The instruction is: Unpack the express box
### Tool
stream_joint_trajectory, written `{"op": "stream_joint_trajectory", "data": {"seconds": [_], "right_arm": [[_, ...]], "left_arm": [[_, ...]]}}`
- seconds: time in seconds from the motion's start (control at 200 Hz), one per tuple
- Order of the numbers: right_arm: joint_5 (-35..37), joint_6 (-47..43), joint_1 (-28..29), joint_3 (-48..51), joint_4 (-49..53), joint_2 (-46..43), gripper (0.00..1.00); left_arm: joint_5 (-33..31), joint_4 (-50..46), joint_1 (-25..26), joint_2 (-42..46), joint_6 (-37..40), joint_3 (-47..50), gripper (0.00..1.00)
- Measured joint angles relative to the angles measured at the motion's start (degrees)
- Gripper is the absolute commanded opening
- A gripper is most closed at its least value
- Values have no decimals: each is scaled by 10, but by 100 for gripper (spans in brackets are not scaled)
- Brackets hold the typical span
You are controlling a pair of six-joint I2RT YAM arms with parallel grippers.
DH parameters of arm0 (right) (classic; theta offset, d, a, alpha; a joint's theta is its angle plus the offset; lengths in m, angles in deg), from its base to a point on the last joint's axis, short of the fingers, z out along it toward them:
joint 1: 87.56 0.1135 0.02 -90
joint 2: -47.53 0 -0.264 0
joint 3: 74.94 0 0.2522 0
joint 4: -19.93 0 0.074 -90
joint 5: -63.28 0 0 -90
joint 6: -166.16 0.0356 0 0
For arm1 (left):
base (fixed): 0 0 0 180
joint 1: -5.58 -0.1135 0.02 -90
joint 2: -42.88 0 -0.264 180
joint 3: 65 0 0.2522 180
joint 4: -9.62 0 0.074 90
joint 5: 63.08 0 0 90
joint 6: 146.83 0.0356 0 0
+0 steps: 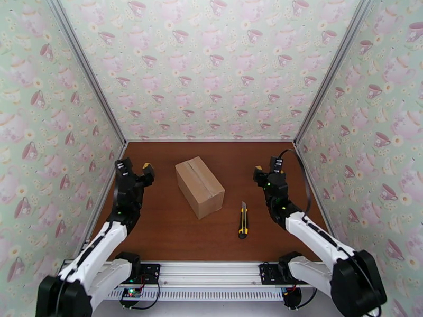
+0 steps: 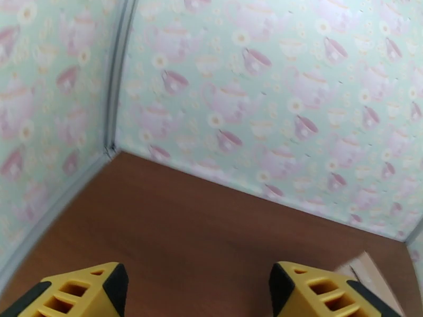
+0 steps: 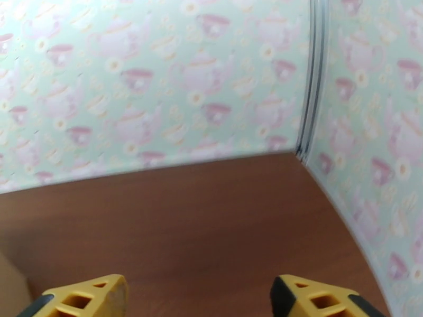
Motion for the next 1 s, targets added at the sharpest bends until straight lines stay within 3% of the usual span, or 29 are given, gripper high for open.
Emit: {"op": "stream_joint_trajectory", "data": {"seconds": [0.205, 0.386, 0.561, 0.771, 1.002], "right_arm": [[36, 127, 144, 31, 181, -49, 73], [33, 218, 196, 37, 305, -68, 73], [31, 290, 261, 28, 382, -63, 74], [36, 370, 341, 12, 421, 8, 80], [35, 415, 368, 5, 434, 90, 77]], "left_arm": [[35, -176, 64, 70, -72, -5, 69], [35, -260, 126, 106, -98, -7, 69], [42, -292, 143, 88, -97, -24, 68], [66, -298, 146, 46, -85, -47, 68], [73, -293, 147, 44, -81, -47, 69]]}}
